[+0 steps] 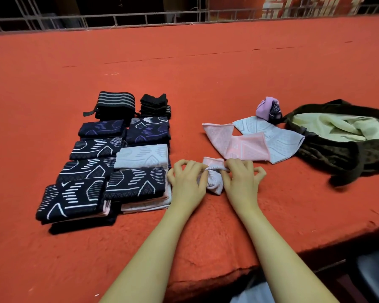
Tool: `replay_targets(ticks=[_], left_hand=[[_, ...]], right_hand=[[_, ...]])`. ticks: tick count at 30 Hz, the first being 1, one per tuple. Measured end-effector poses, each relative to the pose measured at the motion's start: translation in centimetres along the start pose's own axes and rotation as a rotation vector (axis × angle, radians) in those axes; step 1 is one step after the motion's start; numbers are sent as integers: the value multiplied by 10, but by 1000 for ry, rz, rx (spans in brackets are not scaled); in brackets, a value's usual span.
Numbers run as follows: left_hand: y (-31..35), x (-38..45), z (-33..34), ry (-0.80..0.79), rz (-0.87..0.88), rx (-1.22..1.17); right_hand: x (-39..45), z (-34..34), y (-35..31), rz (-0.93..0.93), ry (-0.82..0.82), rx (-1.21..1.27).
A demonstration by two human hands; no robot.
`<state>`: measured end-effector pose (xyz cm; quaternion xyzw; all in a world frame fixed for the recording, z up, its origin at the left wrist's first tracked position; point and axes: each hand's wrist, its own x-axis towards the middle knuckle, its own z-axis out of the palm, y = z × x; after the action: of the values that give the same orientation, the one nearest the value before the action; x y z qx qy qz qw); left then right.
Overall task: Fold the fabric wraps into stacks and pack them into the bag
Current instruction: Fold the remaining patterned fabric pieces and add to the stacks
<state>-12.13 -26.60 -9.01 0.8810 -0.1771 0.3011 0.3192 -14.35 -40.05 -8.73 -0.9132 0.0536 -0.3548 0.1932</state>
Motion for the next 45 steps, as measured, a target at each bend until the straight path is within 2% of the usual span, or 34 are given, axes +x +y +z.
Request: replay_targets(ticks=[6, 14, 20, 24, 28, 31, 38, 45], left_hand=[[-2, 2, 3, 47, -31, 41], [-4, 2, 5, 69, 41, 166], [0, 2, 5, -17, 29, 216], [3, 8, -3, -133, 140, 379], [-1, 18, -10, -223, 268, 478], [1, 22, -10, -235, 295, 509], [6, 23, 4, -190, 141, 441], [5, 27, 9, -196, 62, 427]], right_hand=[[-5, -11, 2, -18, -173, 244], [1, -10, 6, 22, -323, 48], [1, 3, 5, -21, -222, -104], [3, 9, 7, -23, -136, -146], [11, 6, 5, 64, -213, -145], [14, 3, 5, 100, -236, -96], [12, -11, 23, 81, -346, 322], [12, -7, 23, 96, -378, 263]])
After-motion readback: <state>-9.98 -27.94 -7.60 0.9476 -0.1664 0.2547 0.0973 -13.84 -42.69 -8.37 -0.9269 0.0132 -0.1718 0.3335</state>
